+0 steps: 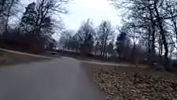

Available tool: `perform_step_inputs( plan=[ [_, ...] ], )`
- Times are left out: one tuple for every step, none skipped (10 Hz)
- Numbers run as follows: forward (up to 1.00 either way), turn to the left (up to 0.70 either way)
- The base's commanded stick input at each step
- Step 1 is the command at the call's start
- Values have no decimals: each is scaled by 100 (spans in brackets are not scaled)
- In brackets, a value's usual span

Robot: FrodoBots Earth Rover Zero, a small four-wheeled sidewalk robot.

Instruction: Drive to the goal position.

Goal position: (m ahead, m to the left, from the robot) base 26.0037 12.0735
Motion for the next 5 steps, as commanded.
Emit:
perform_step_inputs(
  plan=[
    [100,0],
    [100,0],
    [100,0],
    [100,0],
    [100,0]
  ],
)
